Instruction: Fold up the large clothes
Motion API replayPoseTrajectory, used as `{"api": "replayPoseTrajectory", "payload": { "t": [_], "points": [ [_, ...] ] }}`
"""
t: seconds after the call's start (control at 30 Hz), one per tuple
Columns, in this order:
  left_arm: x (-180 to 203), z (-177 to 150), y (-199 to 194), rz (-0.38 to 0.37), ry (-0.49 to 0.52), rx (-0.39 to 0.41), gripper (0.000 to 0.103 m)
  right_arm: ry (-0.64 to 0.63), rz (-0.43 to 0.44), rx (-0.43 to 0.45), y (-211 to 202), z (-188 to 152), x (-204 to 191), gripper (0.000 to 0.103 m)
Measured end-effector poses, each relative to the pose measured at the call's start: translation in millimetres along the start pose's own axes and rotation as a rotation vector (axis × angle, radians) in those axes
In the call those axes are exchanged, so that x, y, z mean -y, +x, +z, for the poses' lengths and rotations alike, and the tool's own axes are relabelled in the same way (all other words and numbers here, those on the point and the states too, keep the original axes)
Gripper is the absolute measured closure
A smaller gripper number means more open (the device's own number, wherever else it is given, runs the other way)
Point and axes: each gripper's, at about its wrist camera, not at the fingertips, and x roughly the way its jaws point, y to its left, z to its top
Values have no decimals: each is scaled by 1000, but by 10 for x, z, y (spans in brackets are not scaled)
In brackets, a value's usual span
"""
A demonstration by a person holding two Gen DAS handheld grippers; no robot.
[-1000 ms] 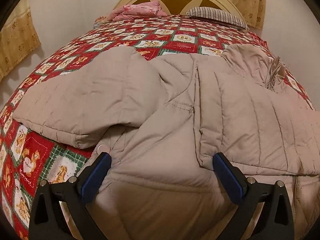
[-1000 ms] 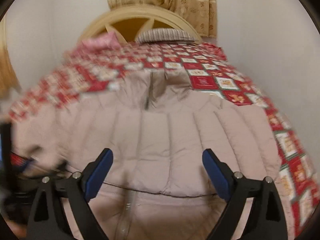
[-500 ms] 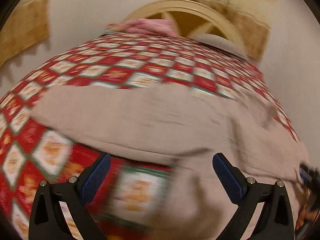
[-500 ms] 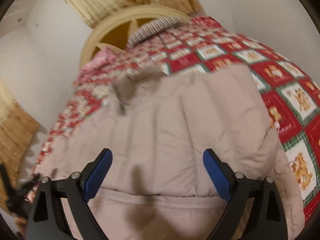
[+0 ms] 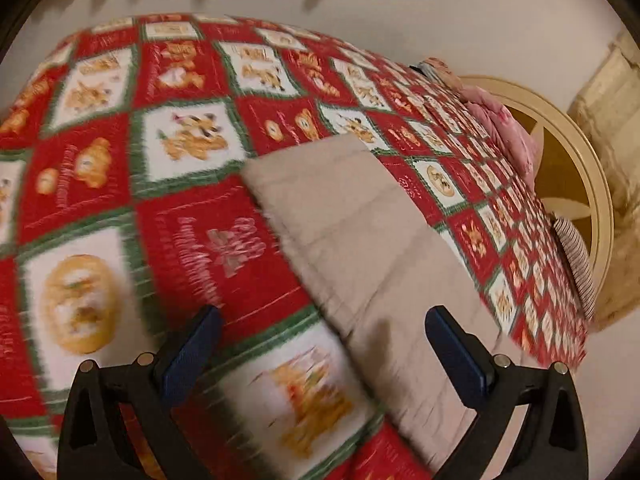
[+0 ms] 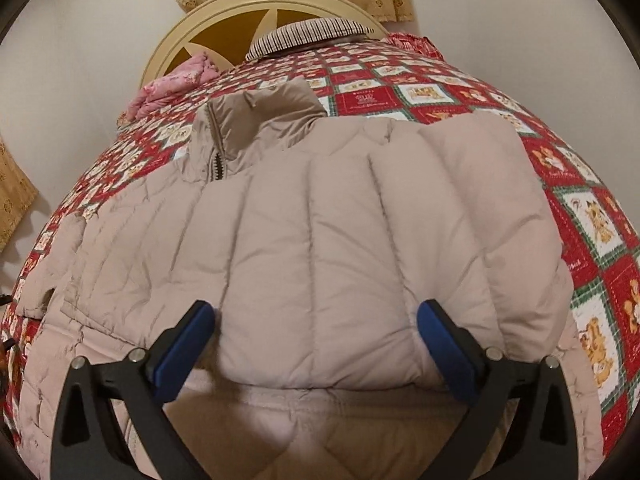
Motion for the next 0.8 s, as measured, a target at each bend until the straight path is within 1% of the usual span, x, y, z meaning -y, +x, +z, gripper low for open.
{"api": "replayPoseTrajectory", "payload": {
  "t": [0.07, 0.13, 0.17, 0.23, 0.27, 0.3, 0.33, 0.4, 0.43, 0.5, 0.57, 0.63, 0.73, 0.8],
  "points": [
    [108, 58, 72, 12, 41, 29, 2, -6, -8, -2, 9, 0, -20, 0],
    [219, 66, 162, -11, 76, 13, 16, -8, -12, -3, 14, 0, -28, 0],
    [263, 65, 202, 8, 98, 11, 21, -10, -12, -5, 9, -5, -35, 0],
    [333, 39, 226, 46, 144, 41, 32, -11, -15, -6, 12, -4, -40, 0],
    [346, 32, 235, 41, 161, 45, 51, -12, -16, -6, 13, -4, -42, 0],
    [356, 29, 252, 20, 178, 37, 71, -12, -18, -6, 15, -4, -47, 0],
    [367, 24, 273, -13, 193, 19, 77, -12, -17, -6, 16, -3, -47, 0],
    [401, 19, 252, -26, 223, 21, 91, -12, -16, -6, 15, -2, -43, 0],
    [426, 15, 222, -41, 241, 28, 94, -12, -16, -6, 15, -2, -42, 0],
    [524, 2, 94, -69, 288, 71, 95, -11, -15, -5, 16, -2, -38, 0],
    [680, -40, -129, -108, 340, 129, 95, -11, -14, -5, 14, -2, -34, 0],
    [910, -123, -396, -172, 418, 181, 95, -9, -11, -4, 14, -1, -33, 0],
    [1384, -449, -925, -288, 614, 275, 95, -2, -6, 0, 10, 4, -33, 0],
    [1685, -801, -1291, -394, 754, 318, 95, 2, 0, 3, 7, 6, -28, 0]
  ]
}}
